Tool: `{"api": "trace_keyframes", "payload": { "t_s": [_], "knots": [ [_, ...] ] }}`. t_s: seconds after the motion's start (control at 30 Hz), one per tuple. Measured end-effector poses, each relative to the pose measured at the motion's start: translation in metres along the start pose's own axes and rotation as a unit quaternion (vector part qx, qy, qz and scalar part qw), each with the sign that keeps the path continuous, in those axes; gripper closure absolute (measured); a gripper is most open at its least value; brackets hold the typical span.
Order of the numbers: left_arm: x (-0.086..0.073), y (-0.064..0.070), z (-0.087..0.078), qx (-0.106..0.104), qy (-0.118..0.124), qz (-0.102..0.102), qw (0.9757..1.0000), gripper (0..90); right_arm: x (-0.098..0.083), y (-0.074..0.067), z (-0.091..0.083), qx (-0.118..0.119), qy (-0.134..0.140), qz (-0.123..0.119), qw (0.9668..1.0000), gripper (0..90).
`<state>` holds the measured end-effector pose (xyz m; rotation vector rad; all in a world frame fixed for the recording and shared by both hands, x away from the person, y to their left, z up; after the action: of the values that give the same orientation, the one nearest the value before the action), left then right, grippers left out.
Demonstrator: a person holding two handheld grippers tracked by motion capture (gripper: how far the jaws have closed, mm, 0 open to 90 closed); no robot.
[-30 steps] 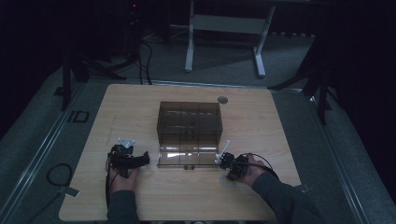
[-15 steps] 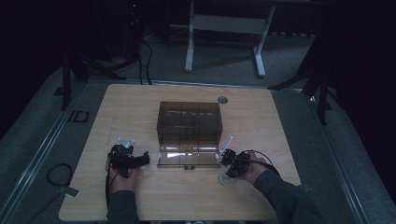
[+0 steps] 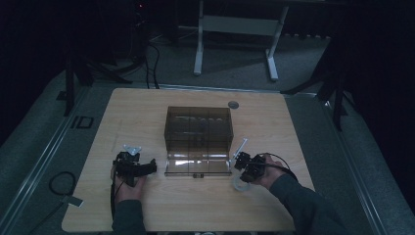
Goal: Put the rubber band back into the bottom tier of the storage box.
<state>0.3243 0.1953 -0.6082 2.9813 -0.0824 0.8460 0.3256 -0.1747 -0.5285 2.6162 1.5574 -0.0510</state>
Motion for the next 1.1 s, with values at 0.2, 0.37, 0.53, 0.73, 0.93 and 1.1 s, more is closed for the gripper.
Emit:
{"api": "trace_keyframes", "payload": {
  "t_s": [0.2,0.37,0.53,0.73,0.93,1.1],
  "knots": [
    [0.0,0.0,0.0,0.0,0.0,0.0,1.0,3.9,-0.002,0.004,-0.007,0.0,0.005,-0.004,1.0,82.3],
    [0.0,0.0,0.0,0.0,0.0,0.0,1.0,3.9,-0.002,0.006,-0.014,-0.002,0.013,-0.011,0.9999,82.3],
    [0.0,0.0,0.0,0.0,0.0,0.0,1.0,3.9,-0.001,0.007,-0.018,-0.005,0.011,-0.019,0.9997,82.3],
    [0.0,0.0,0.0,0.0,0.0,0.0,1.0,3.9,0.004,0.008,-0.022,-0.004,0.008,-0.023,0.9997,82.3],
    [0.0,0.0,0.0,0.0,0.0,0.0,1.0,3.9,0.01,0.008,-0.024,-0.003,0.01,-0.025,0.9996,82.3],
    [0.0,0.0,0.0,0.0,0.0,0.0,1.0,3.9,0.013,0.01,-0.025,-0.002,0.01,-0.029,0.9995,82.3]
  ]
}}
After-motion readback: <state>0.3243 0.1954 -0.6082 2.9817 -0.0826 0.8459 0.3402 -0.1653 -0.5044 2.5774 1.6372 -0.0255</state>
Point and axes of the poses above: each handheld gripper's, and its own axes: z roughly forward along the jaws, x roughly out of its top, y roughly to its right, the point moved 3 cm from there along z, roughly forward along the jaws, and after that the axes turned 12 degrees about -y, right-handed, at the moved point
